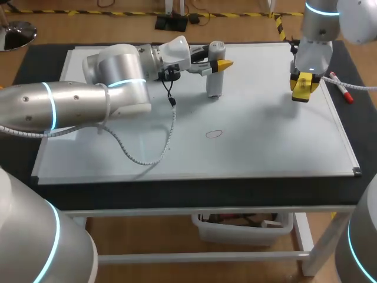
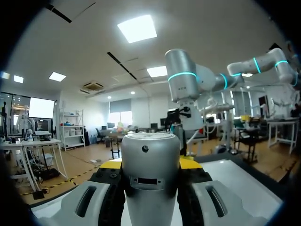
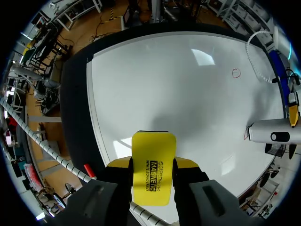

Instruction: Pick up the inspection probe, press it on each red-marked spot on the whiteboard one by one, put down the probe, pick up the eraser, and wipe off all the red marks.

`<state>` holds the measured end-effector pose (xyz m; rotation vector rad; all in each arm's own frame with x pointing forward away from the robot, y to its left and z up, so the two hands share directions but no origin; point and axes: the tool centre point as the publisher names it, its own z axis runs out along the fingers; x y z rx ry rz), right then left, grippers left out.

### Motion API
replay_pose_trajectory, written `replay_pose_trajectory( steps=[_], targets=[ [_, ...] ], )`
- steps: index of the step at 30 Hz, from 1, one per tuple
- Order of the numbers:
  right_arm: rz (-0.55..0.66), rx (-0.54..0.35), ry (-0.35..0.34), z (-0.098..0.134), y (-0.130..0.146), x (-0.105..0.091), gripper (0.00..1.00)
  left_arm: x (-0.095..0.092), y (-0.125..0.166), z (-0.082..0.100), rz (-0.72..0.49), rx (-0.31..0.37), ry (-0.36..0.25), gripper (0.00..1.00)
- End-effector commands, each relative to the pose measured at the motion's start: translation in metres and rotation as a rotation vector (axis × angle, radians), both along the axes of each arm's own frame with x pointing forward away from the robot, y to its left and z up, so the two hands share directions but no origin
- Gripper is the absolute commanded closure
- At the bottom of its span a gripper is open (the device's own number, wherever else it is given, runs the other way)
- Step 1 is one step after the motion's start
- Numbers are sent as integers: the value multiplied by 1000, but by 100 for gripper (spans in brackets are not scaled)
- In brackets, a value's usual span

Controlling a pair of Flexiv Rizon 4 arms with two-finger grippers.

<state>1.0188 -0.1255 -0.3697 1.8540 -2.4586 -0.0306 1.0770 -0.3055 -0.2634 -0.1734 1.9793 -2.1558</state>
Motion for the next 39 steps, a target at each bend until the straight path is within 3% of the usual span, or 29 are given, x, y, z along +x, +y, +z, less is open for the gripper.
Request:
replay_pose_trajectory(
  steps=[1, 39],
  targets=[
    [3, -2, 1, 1, -1, 1, 100, 4, -6, -5, -7, -8, -4, 100],
    [3, -2, 1, 1, -1, 1, 100, 4, -8, -12, -21, -4, 8, 100]
  ],
)
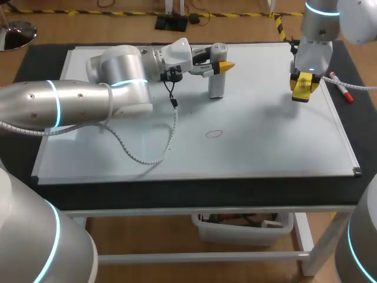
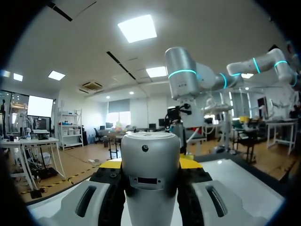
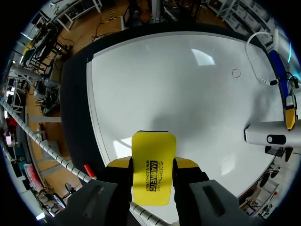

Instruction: Pick up the inspection probe, press it on each red-marked spot on the whiteboard one by one, put down the probe, pick up the eraser, and wipe off all the red marks.

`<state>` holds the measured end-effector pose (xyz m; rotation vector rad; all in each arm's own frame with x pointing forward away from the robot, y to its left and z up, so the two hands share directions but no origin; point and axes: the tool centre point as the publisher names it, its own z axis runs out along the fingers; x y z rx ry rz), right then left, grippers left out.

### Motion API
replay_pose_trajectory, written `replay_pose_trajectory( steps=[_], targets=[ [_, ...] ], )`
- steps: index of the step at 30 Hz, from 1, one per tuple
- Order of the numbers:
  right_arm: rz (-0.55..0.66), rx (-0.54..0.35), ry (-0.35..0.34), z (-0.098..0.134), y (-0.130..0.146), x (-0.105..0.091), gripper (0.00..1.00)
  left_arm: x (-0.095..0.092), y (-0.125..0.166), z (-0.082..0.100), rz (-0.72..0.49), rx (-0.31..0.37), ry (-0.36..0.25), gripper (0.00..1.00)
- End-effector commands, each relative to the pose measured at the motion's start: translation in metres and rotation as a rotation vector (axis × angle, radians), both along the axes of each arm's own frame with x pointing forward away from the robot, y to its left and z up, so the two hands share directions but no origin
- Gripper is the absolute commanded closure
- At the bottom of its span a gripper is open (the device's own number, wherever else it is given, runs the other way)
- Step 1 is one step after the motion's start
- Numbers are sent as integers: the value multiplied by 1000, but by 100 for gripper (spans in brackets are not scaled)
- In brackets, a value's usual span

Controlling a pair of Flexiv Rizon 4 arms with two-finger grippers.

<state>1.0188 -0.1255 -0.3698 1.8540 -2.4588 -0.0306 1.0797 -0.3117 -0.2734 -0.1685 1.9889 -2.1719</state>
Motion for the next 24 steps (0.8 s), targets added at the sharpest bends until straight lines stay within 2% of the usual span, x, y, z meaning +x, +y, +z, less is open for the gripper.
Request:
replay_pose_trajectory(
  steps=[1, 5, 7, 11, 16, 24],
  targets=[
    [3, -2, 1, 1, -1, 1, 100, 2, -2, -2, -6, -1, -1, 100],
    [3, -2, 1, 1, -1, 1, 100, 0, -1, 4, -8, 1, -5, 100],
    [3, -2, 1, 1, -1, 1, 100, -1, 1, 8, 2, 21, 14, 100],
    [3, -2, 1, 1, -1, 1, 100, -7, 8, 18, 2, 5, 9, 100],
    [3, -2, 1, 1, -1, 1, 100, -15, 27, 32, 22, 2, -1, 100],
    [3, -2, 1, 1, -1, 1, 100, -29, 68, 43, 98, 6, -12, 100]
  ],
)
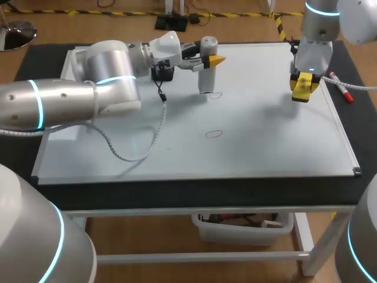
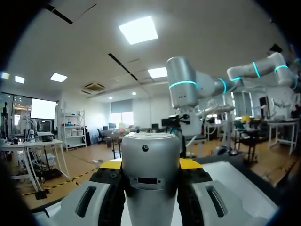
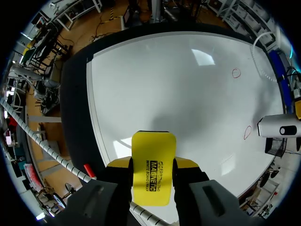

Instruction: Pick up the inspection probe, press it on each red-marked spot on the whiteboard one by one, put down the probe, pick up the eraser, and wipe off all the red marks.

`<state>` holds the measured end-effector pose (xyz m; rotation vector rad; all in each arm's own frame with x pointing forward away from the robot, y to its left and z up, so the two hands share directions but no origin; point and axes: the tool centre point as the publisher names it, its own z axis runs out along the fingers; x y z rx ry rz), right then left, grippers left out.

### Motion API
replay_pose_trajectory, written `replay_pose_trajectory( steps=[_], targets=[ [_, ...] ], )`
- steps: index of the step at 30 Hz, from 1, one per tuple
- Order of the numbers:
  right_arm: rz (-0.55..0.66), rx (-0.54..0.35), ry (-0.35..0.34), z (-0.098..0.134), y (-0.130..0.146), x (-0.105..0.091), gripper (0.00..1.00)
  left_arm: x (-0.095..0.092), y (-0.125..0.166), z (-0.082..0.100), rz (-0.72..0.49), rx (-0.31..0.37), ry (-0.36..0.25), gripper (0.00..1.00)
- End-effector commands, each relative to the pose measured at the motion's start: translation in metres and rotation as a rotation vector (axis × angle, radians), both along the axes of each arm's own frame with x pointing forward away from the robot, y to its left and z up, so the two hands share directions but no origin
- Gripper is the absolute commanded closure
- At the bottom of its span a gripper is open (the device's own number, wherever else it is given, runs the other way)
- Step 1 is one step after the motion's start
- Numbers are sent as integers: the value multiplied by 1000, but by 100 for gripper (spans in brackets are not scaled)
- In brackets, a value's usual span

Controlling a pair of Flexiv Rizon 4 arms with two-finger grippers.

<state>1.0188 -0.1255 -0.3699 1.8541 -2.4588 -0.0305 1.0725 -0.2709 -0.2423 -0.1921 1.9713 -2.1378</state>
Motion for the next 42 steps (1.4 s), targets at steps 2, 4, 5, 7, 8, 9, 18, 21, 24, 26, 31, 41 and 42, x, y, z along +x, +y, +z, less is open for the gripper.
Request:
replay_pose_trajectory(
  steps=[2, 4, 5, 7, 8, 9, 18, 21, 24, 26, 31, 41, 42],
  targets=[
    [3, -2, 2, 1, -1, 1, 100, -26, 39, 13, 82, 2, -3, 100],
    [3, -2, 2, 1, -1, 1, 100, -31, 51, 14, 104, 1, -5, 100],
    [3, -2, 2, 1, -1, 1, 100, -33, 59, 14, 117, 3, -5, 100],
    [3, -2, 2, 1, -1, 1, 100, -38, 72, 15, 138, 4, -9, 100],
    [3, -2, 2, 1, -1, 1, 100, -41, 79, 16, 150, 7, -11, 100],
    [3, -2, 2, 1, -1, 1, 100, -44, 86, 17, 161, 7, -15, 100],
    [3, -2, 2, 1, -1, 1, 100, -70, 148, 20, 258, 29, -17, 100],
    [3, -2, 2, 1, -1, 1, 100, -77, 167, 19, 284, 32, -15, 100],
    [3, -2, 2, 1, -1, 1, 100, -85, 185, 18, 316, 26, -17, 100],
    [3, -2, 2, 1, -1, 1, 100, -90, 197, 18, 335, 26, -20, 100],
    [3, -2, 2, 1, -1, 1, 100, -98, 221, 16, 376, 20, -20, 100],
    [3, -2, 2, 1, -1, 1, 100, -106, 249, 17, 410, 4, -25, 100],
    [3, -2, 2, 1, -1, 1, 100, -106, 250, 17, 412, 3, -25, 100]
  ],
)
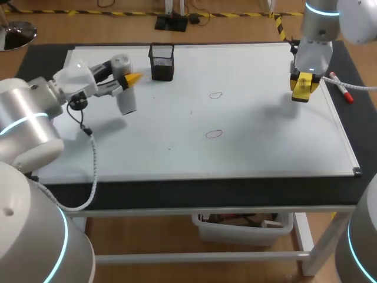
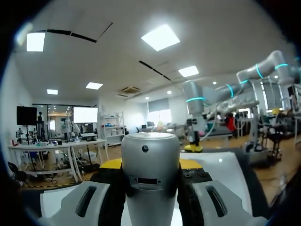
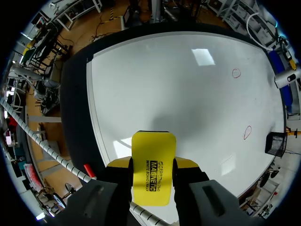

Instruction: Pick up the inspection probe, press it on each red-marked spot on the whiteboard one by one, put down the probe, pick up the eraser, and wipe off all the red marks.

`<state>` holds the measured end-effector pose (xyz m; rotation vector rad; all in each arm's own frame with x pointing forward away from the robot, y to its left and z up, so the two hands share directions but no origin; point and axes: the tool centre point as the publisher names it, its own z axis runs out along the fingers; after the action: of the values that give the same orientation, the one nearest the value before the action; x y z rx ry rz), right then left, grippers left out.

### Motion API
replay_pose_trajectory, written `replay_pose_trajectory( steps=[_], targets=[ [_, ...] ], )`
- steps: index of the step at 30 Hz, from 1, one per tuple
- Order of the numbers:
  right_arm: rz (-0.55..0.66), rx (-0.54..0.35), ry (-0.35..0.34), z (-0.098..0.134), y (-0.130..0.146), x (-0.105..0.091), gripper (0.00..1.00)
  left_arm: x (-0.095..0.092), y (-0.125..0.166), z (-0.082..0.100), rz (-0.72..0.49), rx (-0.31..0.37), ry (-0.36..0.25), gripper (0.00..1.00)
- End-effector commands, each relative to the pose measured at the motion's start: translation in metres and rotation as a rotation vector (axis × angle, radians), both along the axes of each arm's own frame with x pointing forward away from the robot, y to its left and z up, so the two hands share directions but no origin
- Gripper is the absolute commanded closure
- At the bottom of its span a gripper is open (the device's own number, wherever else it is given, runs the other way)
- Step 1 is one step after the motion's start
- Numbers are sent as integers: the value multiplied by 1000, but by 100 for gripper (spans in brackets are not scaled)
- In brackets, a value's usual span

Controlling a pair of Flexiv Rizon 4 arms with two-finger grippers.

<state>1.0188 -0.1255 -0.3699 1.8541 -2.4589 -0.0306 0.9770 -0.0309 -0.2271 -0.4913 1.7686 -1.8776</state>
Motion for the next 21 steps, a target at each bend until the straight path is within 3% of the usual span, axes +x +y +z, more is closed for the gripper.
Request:
replay_pose_trajectory(
  steps=[1, 7, 11, 15, 21],
  targets=[
    [3, -2, 2, 1, -1, 1, 100, -10, 11, 2, 38, -10, -5, 100],
    [9, -5, 1, 1, 1, 2, 100, -9, 14, 1, 39, -15, 1, 100],
    [63, -56, -22, 7, 15, 7, 100, -9, 14, 1, 39, -15, 1, 100],
    [124, -57, -48, 17, 44, 15, 100, -9, 14, 1, 39, -15, 1, 100],
    [240, -45, -74, 24, 109, 21, 100, -9, 14, 1, 39, -15, 1, 100]
  ],
)
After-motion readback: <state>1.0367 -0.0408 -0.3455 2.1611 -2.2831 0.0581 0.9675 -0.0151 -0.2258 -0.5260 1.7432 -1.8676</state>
